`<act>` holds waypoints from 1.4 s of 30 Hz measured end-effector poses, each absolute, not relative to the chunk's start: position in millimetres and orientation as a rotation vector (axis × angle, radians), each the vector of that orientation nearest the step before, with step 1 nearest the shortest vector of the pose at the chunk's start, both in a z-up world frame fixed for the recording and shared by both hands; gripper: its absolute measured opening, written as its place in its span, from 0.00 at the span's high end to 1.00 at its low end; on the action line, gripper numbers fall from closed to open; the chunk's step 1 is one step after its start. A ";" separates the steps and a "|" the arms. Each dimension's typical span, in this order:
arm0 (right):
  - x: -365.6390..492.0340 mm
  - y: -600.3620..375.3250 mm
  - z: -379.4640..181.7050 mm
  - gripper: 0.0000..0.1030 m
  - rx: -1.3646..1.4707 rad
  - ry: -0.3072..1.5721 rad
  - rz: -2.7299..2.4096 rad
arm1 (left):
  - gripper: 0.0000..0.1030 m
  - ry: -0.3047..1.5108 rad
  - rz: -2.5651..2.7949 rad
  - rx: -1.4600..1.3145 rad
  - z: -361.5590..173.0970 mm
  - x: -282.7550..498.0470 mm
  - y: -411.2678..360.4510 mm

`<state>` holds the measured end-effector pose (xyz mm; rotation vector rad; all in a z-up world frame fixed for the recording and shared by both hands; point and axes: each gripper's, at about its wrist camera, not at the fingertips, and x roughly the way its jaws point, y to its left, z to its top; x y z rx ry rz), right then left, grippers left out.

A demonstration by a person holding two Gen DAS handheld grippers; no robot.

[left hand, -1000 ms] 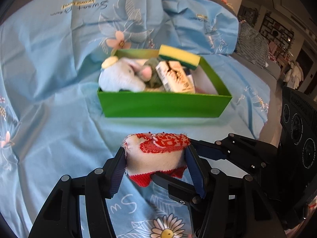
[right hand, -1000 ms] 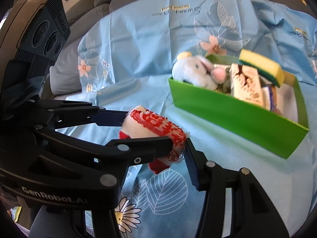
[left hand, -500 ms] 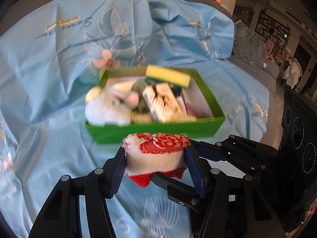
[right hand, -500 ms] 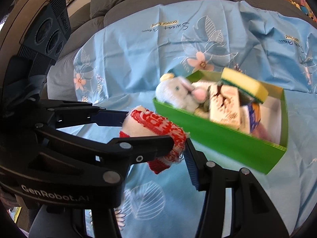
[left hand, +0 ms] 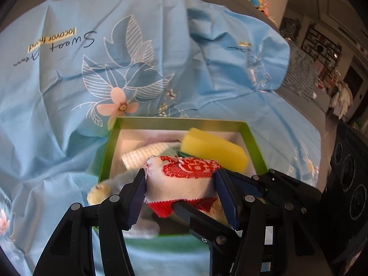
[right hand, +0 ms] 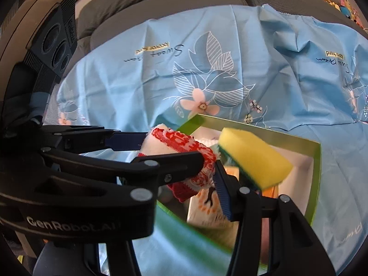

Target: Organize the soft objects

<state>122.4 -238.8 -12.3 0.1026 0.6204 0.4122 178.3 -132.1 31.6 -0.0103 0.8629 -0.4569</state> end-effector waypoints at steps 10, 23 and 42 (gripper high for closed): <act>170.3 -225.2 -26.3 0.49 0.046 0.711 0.336 | 0.42 0.945 -0.414 -0.100 4.6 220.3 -127.0; 175.6 -231.0 -33.8 0.31 0.035 0.766 0.276 | 0.35 0.969 -0.364 -0.067 1.5 219.8 -125.6; 111.4 -268.6 -14.5 0.01 0.089 0.768 0.092 | 0.13 0.952 -0.260 0.026 28.1 154.8 -106.1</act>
